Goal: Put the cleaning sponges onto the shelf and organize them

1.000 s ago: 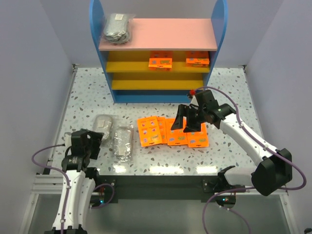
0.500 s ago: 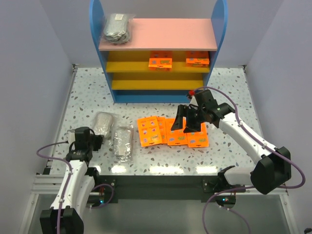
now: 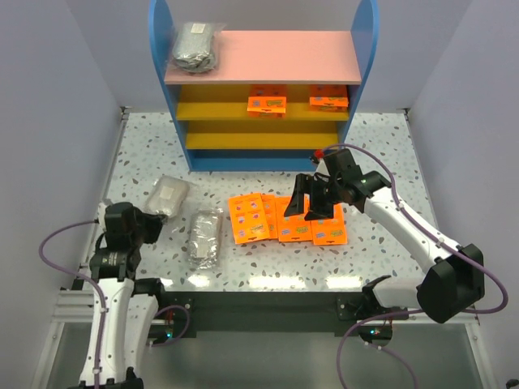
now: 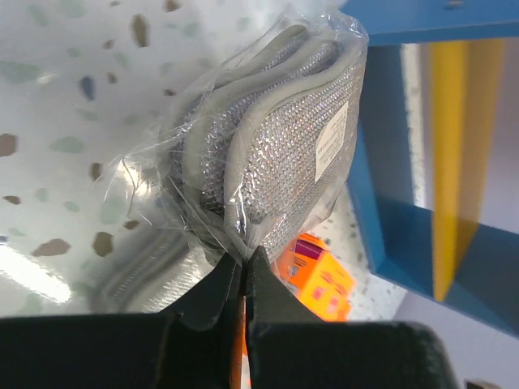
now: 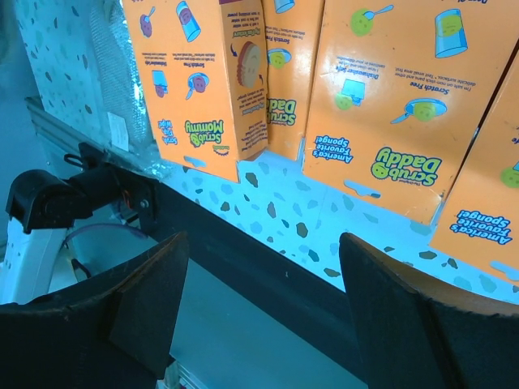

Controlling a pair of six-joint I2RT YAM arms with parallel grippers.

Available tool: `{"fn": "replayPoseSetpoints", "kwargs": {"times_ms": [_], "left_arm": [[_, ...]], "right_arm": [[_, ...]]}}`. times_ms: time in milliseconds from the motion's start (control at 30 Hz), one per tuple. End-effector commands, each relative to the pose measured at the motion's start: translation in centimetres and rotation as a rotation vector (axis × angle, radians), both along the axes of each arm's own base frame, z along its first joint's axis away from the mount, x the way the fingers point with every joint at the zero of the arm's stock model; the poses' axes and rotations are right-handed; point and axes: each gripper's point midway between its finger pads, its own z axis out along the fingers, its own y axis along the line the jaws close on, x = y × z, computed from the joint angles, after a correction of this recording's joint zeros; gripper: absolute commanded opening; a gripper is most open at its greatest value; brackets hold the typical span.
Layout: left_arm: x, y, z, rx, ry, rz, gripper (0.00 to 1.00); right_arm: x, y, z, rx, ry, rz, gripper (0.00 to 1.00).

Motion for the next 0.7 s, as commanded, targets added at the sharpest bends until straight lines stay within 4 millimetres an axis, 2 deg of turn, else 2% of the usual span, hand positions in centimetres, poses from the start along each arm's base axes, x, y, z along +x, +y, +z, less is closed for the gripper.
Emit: {"fn": "replayPoseSetpoints", "kwargs": {"times_ms": [0,33,67,133,167,200,233,267,300,333,367,400,433,467,533,567,667], "left_arm": [[-0.9,-1.4,6.3,0.043,-0.084,-0.145,0.0],[-1.1,-1.8,7.1,0.046,-0.095,-0.177,0.0],[-1.0,-2.3,8.8,0.05,-0.132,-0.215,0.0],[-1.4,-4.0,10.2,0.028,-0.165,-0.326,0.0],[-1.1,-4.8,11.6,0.02,-0.213,-0.373,0.0],[-1.4,-6.7,13.0,-0.023,-0.267,-0.492,0.0],[-1.4,-7.5,14.0,-0.043,-0.308,-0.541,0.0],[-0.9,-8.2,16.2,-0.043,-0.393,-0.59,0.0],[-1.4,-9.5,17.9,-0.08,-0.45,-0.67,0.0],[-1.5,-10.0,19.5,-0.077,-0.504,-0.707,0.0],[-1.2,-10.3,22.7,-0.047,-0.607,-0.744,0.0],[-1.6,-10.9,24.5,-0.048,-0.654,-0.796,0.0],[-1.6,-11.1,26.2,-0.03,-0.698,-0.821,0.0],[-1.3,-11.3,29.4,0.001,-0.768,-0.84,0.0],[-0.9,-11.2,32.5,0.032,-0.834,-0.84,0.0],[-0.5,-11.0,35.0,0.06,-0.879,-0.831,0.0],[1.4,-10.5,38.2,0.053,-0.955,-0.779,0.0]], "right_arm": [[0.4,0.8,2.1,0.049,-0.053,0.025,0.78],[0.4,0.8,2.2,0.048,-0.054,0.024,0.78],[0.4,0.8,2.2,0.047,-0.055,0.025,0.78],[0.5,0.8,2.3,0.046,-0.057,0.026,0.78],[0.5,0.8,2.3,0.046,-0.056,0.026,0.78],[0.5,0.8,2.4,0.045,-0.058,0.028,0.78],[0.4,0.7,2.4,0.044,-0.058,0.029,0.78],[0.4,0.7,2.4,0.043,-0.058,0.028,0.78],[0.4,0.7,2.4,0.043,-0.062,0.028,0.78],[0.4,0.7,2.4,0.044,-0.062,0.029,0.78],[0.4,0.7,2.5,0.044,-0.064,0.027,0.78],[0.3,0.7,2.4,0.045,-0.064,0.03,0.78],[0.3,0.7,2.6,0.049,-0.067,0.029,0.78],[0.3,0.7,2.6,0.05,-0.066,0.029,0.78],[0.4,0.7,2.7,0.056,-0.075,0.027,0.78],[0.4,0.8,2.7,0.059,-0.075,0.027,0.78],[0.6,0.9,3.1,0.07,-0.085,0.021,0.78]]}}
